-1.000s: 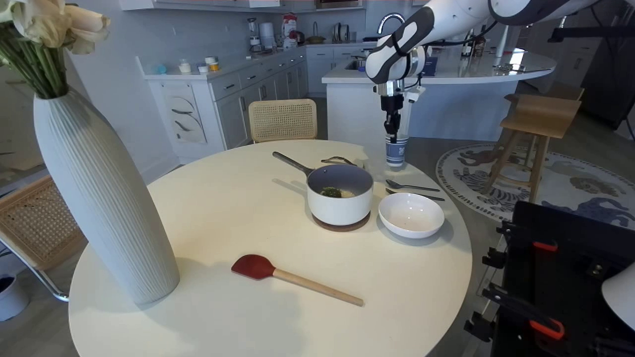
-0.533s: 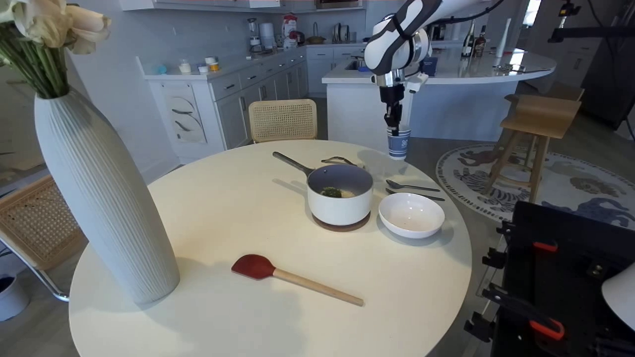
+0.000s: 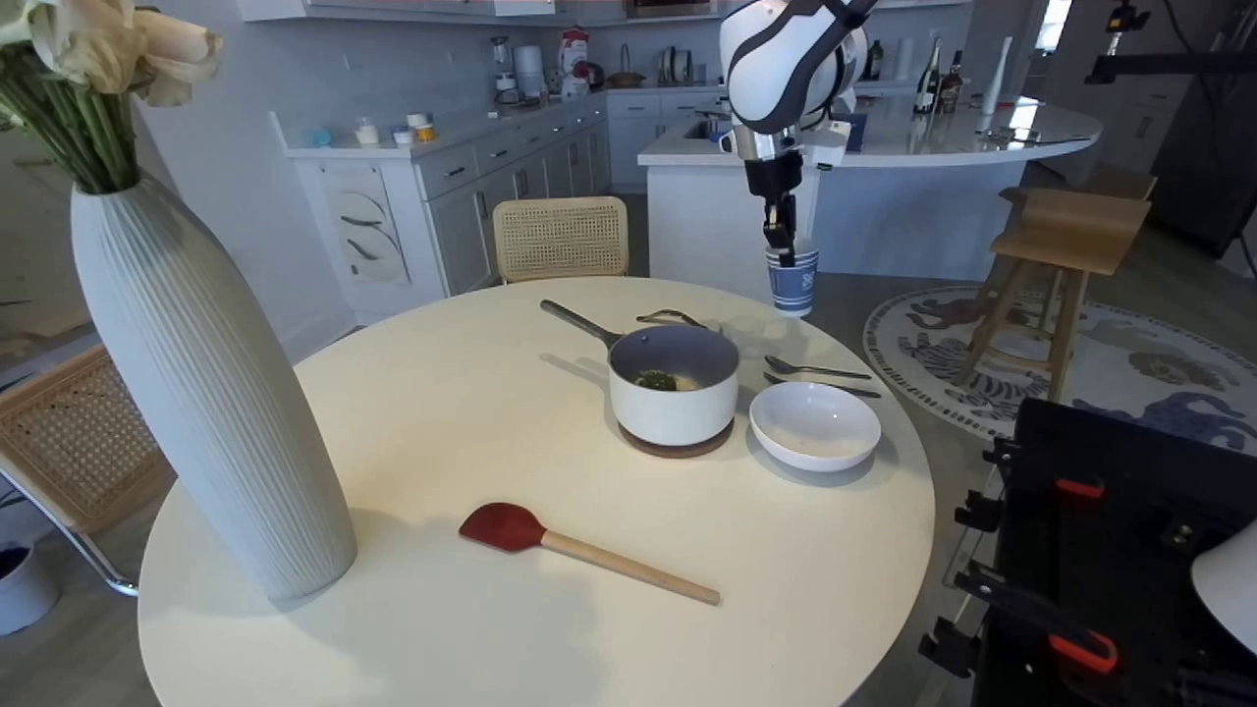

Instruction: Place the spoon next to the fork then move the cup to the left

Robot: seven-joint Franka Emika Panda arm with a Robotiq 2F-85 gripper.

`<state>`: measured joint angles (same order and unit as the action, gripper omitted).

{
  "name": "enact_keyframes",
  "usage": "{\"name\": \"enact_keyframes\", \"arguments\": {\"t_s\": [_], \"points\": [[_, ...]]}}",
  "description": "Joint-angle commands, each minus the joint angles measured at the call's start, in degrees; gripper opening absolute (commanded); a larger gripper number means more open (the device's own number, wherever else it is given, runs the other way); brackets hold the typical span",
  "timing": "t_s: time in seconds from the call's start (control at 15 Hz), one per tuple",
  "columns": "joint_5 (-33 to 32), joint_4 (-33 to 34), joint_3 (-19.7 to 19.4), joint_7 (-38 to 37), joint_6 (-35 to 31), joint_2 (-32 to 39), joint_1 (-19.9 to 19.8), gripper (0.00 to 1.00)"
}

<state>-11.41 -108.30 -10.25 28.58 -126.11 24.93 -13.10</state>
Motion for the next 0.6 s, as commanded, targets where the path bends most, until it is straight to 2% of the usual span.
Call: {"name": "enact_keyframes", "arguments": {"t_s": [0.0,0.2,0.53], "points": [[-3.62,-12.29,1.44,-1.63,-2.8,-10.4,1.45,0.01],[-3.08,-18.82,2.83,1.24,-4.67,-15.83,1.52,0.01],[0.54,-25.97,4.38,11.23,-8.31,-21.31,1.6,0.01]]}}
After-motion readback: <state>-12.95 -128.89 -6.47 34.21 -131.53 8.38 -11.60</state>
